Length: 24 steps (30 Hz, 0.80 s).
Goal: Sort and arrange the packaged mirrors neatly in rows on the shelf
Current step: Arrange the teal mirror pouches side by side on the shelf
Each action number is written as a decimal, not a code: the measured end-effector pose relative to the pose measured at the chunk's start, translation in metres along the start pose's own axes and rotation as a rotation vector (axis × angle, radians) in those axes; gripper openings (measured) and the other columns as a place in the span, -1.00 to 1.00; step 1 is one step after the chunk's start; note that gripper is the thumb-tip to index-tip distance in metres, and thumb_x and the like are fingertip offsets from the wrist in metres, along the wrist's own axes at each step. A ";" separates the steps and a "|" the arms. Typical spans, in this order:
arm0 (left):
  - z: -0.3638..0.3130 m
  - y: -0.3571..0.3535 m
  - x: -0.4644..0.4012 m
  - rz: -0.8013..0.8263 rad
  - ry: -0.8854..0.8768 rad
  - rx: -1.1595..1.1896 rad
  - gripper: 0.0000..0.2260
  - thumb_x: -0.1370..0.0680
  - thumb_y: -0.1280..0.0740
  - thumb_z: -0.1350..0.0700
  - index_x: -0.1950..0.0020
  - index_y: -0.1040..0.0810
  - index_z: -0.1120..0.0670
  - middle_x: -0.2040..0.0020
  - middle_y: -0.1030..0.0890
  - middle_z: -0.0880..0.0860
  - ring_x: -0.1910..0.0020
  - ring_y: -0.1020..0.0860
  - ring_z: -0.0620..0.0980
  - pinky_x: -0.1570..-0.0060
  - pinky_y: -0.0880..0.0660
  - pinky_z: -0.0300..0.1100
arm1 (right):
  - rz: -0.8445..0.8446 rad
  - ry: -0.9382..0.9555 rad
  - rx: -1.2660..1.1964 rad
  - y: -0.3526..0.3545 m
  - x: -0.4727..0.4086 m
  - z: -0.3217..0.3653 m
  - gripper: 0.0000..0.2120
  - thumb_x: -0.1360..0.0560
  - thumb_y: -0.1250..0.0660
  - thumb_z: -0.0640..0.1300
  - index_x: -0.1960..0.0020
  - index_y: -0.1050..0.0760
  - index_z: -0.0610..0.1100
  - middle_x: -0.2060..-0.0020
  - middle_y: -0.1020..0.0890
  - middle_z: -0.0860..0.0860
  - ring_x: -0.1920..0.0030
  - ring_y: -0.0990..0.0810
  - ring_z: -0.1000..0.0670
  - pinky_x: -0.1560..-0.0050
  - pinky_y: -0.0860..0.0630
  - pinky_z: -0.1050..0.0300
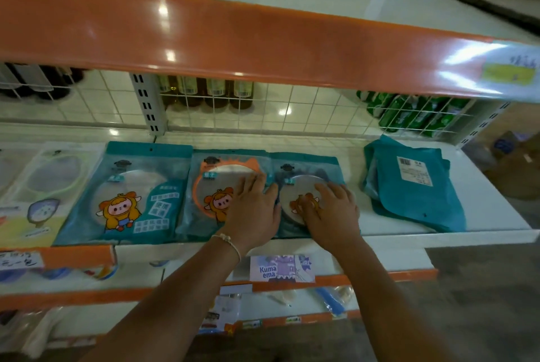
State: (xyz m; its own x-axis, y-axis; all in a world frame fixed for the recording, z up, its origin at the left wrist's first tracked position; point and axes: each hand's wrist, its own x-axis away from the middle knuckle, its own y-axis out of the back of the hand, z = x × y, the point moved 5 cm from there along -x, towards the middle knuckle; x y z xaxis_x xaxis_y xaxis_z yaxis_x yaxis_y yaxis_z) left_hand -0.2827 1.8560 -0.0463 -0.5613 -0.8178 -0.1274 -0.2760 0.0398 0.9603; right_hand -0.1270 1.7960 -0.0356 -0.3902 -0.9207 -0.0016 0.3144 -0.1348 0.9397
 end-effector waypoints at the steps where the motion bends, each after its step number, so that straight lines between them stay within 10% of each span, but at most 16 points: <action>1: -0.005 0.004 -0.002 -0.018 -0.013 0.020 -0.60 -0.63 -0.11 -0.05 -0.41 -0.38 0.08 -0.46 -0.30 0.18 -0.47 -0.20 0.17 -0.48 -0.09 0.05 | -0.032 -0.008 -0.031 0.004 0.000 -0.003 -0.48 -0.58 -0.19 0.18 -0.46 -0.33 -0.03 -0.47 -0.34 -0.08 -0.51 -0.16 -0.16 -0.48 -0.17 -0.17; 11: -0.080 0.022 -0.046 -0.097 -0.088 0.261 -0.80 -0.59 -0.22 0.05 -0.07 -0.53 0.14 0.08 -0.59 0.11 0.07 -0.54 0.08 0.15 -0.46 -0.07 | -0.185 0.026 -0.201 0.051 -0.015 -0.054 -0.64 -0.56 -0.30 0.05 -0.27 -0.54 -0.12 -0.19 -0.61 -0.07 -0.22 -0.52 -0.10 -0.25 -0.43 0.04; 17: -0.137 -0.001 -0.067 -0.012 -0.005 0.467 -0.73 -0.60 -0.24 -0.01 -0.23 -0.53 0.08 -0.09 -0.61 0.05 -0.04 -0.56 -0.01 -0.04 -0.50 -0.16 | -0.247 -0.135 -0.233 0.075 -0.029 -0.135 -0.62 -0.56 -0.25 0.14 -0.20 -0.55 -0.11 -0.05 -0.62 -0.09 -0.07 -0.56 -0.12 -0.03 -0.48 0.09; 24: -0.198 -0.022 -0.095 -0.005 0.097 0.554 -0.73 -0.59 -0.26 0.04 -0.24 -0.54 0.10 -0.11 -0.56 0.06 -0.01 -0.54 -0.03 -0.06 -0.49 -0.18 | -0.208 -0.361 -0.078 0.095 -0.043 -0.211 -0.41 -0.51 -0.25 0.27 -0.40 -0.34 -0.04 -0.31 -0.44 -0.13 -0.28 -0.38 -0.22 -0.32 -0.35 -0.18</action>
State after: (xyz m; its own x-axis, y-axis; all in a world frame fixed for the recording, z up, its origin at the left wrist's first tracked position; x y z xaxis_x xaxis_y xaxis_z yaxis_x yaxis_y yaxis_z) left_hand -0.0688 1.8193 -0.0065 -0.4918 -0.8668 -0.0830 -0.6617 0.3100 0.6827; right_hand 0.1026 1.7455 -0.0187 -0.7261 -0.6854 -0.0553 0.2559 -0.3440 0.9034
